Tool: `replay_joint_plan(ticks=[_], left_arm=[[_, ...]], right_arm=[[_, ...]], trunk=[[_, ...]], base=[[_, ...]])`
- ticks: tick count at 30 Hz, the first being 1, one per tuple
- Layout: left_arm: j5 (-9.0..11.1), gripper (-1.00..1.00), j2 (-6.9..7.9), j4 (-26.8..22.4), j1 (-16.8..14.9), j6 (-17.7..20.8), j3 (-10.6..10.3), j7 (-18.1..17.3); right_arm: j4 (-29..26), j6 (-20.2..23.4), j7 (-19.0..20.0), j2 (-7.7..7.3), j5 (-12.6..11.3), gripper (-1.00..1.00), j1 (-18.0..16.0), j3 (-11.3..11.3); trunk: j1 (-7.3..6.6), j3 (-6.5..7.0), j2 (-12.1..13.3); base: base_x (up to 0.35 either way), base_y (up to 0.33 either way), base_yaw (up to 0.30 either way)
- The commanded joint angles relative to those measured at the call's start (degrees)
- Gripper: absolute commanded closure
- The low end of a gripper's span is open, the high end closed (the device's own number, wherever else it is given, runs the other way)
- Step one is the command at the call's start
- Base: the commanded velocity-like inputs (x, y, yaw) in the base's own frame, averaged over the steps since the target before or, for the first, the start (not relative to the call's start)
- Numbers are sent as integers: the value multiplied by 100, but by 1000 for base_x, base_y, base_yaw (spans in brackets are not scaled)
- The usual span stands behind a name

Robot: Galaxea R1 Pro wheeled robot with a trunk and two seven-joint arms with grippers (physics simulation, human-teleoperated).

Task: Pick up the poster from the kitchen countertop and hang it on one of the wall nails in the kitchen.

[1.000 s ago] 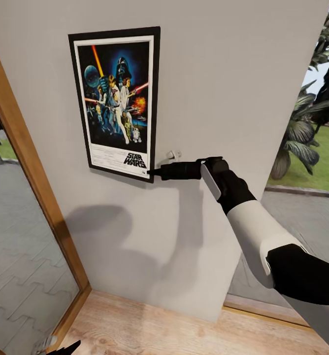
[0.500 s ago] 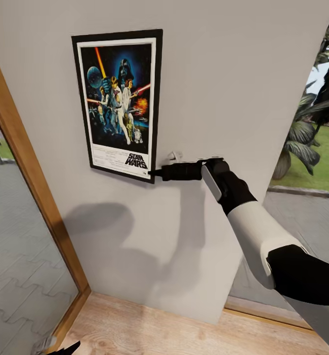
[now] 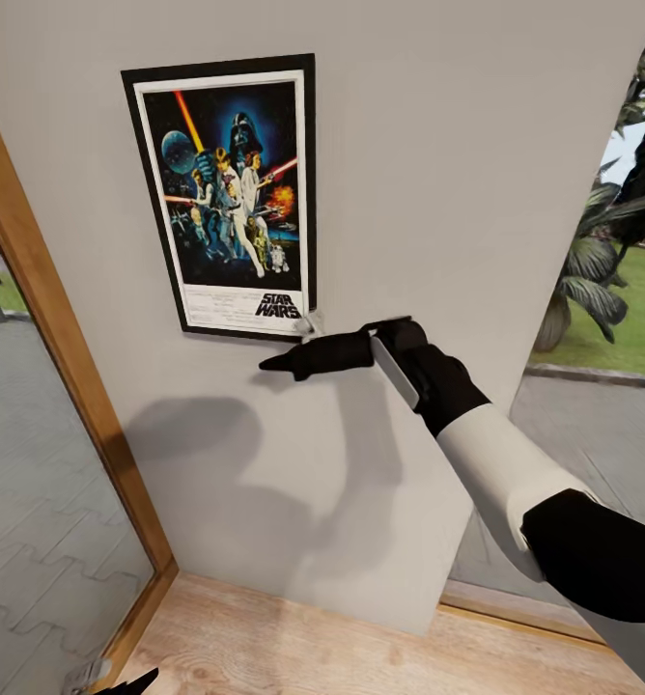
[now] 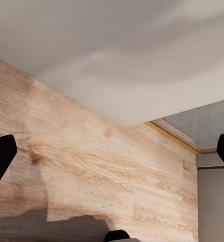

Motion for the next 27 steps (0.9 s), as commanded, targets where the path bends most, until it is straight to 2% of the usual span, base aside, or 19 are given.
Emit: replay_joint_plan(ticks=[1,3,4,8,11,12,27], left_arm=[[39,-100,3,7,-6,-23,-32,-12],[39,-100,3,7,-6,-23,-32,-12],[37,-100,-1,6,-6,-23,-35,-12],[35,-100,-5,4,-6,-23,-36,-10],[35,-100,-6,3,-6,-23,-39,-7],[35,-100,-6,3,-6,-23,-41,-6],[34,-100,1,3,-6,-23,-37,-10]], right_arm=[[44,-3,-35,1,-1,100,-8,-30],[-67,94,-99,1,-70,100,-8,-2],[-120,139,-131,1,-103,-100,-17,11],[8,6,-260,1,34,-100,1,-117],[105,-93,-356,1,10,-100,6,-214],[532,-99,-375,1,4,-100,7,-1384],[532,-103,-375,1,-15,-100,8,-1382]], trunk=[[4,-14,-12],[4,-14,-12],[4,-14,-12],[4,-14,-12],[4,-14,-12],[4,-14,-12],[4,-14,-12]], base=[[0,0,0],[0,0,0],[0,0,0],[0,0,0],[0,0,0],[0,0,0],[0,0,0]])
